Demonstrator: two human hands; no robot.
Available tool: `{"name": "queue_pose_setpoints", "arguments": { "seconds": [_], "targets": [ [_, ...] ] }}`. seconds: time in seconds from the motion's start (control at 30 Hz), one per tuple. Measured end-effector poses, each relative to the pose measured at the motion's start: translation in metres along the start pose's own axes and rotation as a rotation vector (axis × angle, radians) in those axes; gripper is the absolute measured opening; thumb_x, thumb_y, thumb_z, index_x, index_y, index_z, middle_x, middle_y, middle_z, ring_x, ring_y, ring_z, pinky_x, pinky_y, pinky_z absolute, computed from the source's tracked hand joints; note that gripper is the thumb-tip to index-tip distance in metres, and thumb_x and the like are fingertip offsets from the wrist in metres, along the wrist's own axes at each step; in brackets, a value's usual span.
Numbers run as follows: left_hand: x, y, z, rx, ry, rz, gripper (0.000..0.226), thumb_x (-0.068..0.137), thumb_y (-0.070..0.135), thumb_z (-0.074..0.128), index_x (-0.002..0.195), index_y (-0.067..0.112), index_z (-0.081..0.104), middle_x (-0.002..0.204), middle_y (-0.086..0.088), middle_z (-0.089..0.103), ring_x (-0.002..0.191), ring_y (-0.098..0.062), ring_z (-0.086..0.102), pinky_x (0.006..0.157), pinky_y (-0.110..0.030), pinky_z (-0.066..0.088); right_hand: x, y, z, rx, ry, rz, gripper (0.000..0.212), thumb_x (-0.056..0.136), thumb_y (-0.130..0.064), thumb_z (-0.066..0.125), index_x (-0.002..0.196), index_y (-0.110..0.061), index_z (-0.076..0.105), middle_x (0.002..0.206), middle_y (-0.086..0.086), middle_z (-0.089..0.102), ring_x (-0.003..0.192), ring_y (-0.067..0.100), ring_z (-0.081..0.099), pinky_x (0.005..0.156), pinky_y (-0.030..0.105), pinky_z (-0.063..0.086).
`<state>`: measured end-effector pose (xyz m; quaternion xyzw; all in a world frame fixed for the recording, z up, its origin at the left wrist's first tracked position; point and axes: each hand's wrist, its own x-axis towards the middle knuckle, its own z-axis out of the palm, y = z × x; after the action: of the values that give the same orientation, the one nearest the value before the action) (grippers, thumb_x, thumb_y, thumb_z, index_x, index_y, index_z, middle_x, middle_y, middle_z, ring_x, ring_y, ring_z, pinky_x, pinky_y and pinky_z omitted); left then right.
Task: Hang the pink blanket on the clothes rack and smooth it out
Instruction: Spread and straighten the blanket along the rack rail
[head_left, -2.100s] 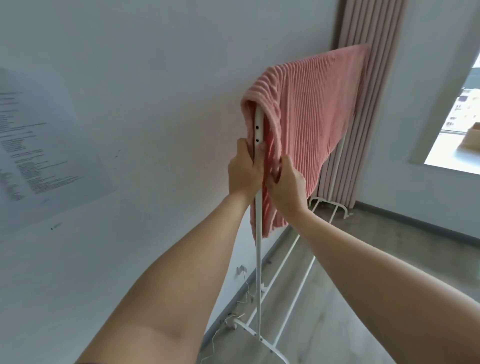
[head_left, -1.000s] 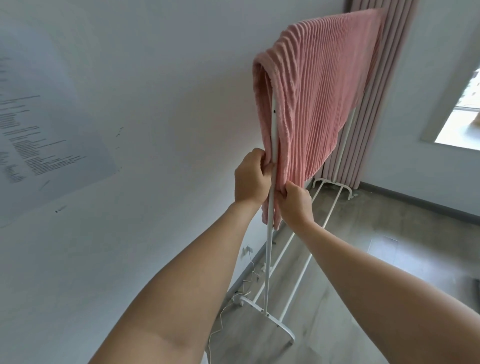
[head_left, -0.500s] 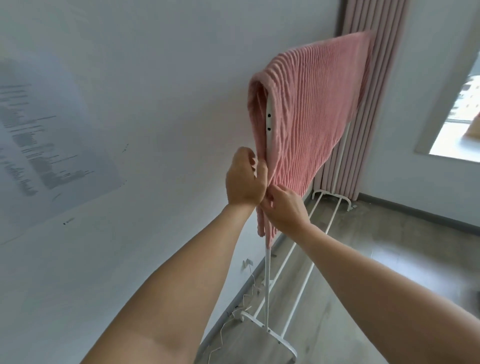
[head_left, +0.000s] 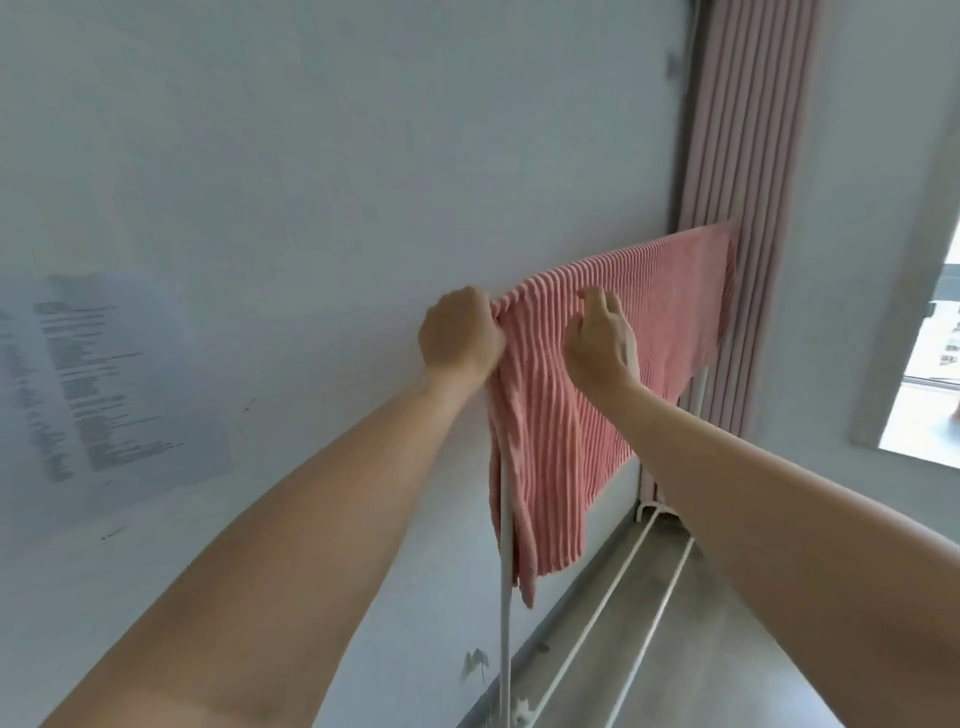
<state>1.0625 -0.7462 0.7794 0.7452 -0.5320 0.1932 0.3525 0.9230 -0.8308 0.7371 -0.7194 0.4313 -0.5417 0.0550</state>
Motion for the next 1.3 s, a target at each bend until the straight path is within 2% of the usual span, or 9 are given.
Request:
{"name": "queue_pose_setpoints", "arguments": {
  "seconds": [0.13,0.27,0.4,0.5,0.67,0.87,1.03,1.2,1.3],
  "targets": [
    [0.008,0.007,-0.016,0.119,0.137,-0.091,0.03,0.074,0.01,0.055,0.1,0.006,0.067,0.103,-0.015,0.064,0.101,-0.038,0.057,0.082,-0.041,0.048,0.04,0.018,-0.003,-0.105,-0.192,-0.092,0.046,0.088,-0.001,0.039,0.132,-0.01,0.045,0.129,0.01,0.049,0.115,0.031,0.049,0.088,0.045,0.048],
    [0.015,0.051,-0.001,0.31,0.266,0.111,0.047,0.071,0.012,0.055,0.117,0.005,0.062,0.115,-0.015,0.058,0.108,-0.036,0.053,0.088,-0.043,0.044,0.071,0.028,-0.003,-0.1,-0.213,-0.251,0.065,0.08,-0.009,0.051,0.144,-0.015,0.038,0.147,0.004,0.039,0.136,0.027,0.032,0.111,0.047,0.033],
    [0.035,0.108,0.04,0.453,0.032,0.125,0.04,0.094,0.021,0.045,0.131,0.006,0.054,0.128,-0.015,0.059,0.117,-0.032,0.056,0.099,-0.042,0.042,0.1,0.038,0.009,-0.285,-0.371,-0.582,0.051,0.09,-0.04,0.054,0.138,-0.024,0.047,0.136,-0.001,0.054,0.132,0.022,0.042,0.111,0.042,0.026],
    [0.046,0.111,0.061,0.606,-0.122,0.065,0.035,0.101,0.018,0.04,0.132,0.005,0.05,0.127,-0.015,0.058,0.115,-0.033,0.057,0.095,-0.042,0.043,0.119,0.059,0.016,-0.259,-0.393,-0.652,0.032,0.091,-0.036,0.055,0.122,-0.026,0.053,0.119,-0.005,0.059,0.122,0.021,0.05,0.104,0.04,0.027],
    [0.048,0.101,0.065,0.657,-0.054,0.099,0.025,0.098,0.005,0.036,0.117,0.004,0.053,0.113,-0.017,0.065,0.102,-0.039,0.064,0.071,-0.041,0.04,0.165,0.109,0.019,-0.256,-0.422,-0.635,0.04,0.091,-0.045,0.06,0.12,-0.018,0.054,0.121,0.004,0.062,0.12,0.028,0.053,0.103,0.045,0.031],
    [0.062,0.112,0.065,0.712,-0.153,0.007,0.027,0.09,0.007,0.047,0.115,0.005,0.057,0.115,-0.013,0.067,0.106,-0.035,0.064,0.076,-0.036,0.039,0.21,0.166,0.022,-0.294,-0.48,-0.286,0.055,0.092,-0.047,0.058,0.135,-0.014,0.048,0.142,0.012,0.048,0.137,0.032,0.036,0.109,0.049,0.029],
    [0.087,0.148,0.111,0.667,-0.141,0.02,0.05,0.078,0.019,0.058,0.126,0.004,0.052,0.117,-0.013,0.06,0.106,-0.032,0.058,0.085,-0.041,0.043,0.204,0.156,0.019,-0.072,-0.337,-0.455,0.065,0.078,-0.017,0.058,0.142,-0.013,0.044,0.147,0.008,0.044,0.138,0.028,0.034,0.114,0.045,0.023],
    [0.106,0.168,0.154,0.689,-0.045,0.041,0.04,0.087,0.026,0.055,0.124,0.009,0.054,0.117,-0.012,0.062,0.107,-0.032,0.059,0.091,-0.045,0.043,0.209,0.181,0.027,-0.148,-0.406,-0.671,0.053,0.092,-0.03,0.051,0.143,-0.019,0.043,0.146,0.004,0.047,0.14,0.024,0.036,0.114,0.044,0.02],
    [0.118,0.17,0.168,0.668,-0.033,-0.009,0.025,0.091,0.026,0.053,0.111,0.012,0.058,0.107,-0.009,0.067,0.098,-0.031,0.064,0.08,-0.038,0.041,0.242,0.227,0.03,-0.214,-0.431,-0.565,0.057,0.094,-0.033,0.05,0.146,-0.015,0.037,0.15,0.008,0.042,0.143,0.026,0.031,0.115,0.046,0.021]
  ]
}}
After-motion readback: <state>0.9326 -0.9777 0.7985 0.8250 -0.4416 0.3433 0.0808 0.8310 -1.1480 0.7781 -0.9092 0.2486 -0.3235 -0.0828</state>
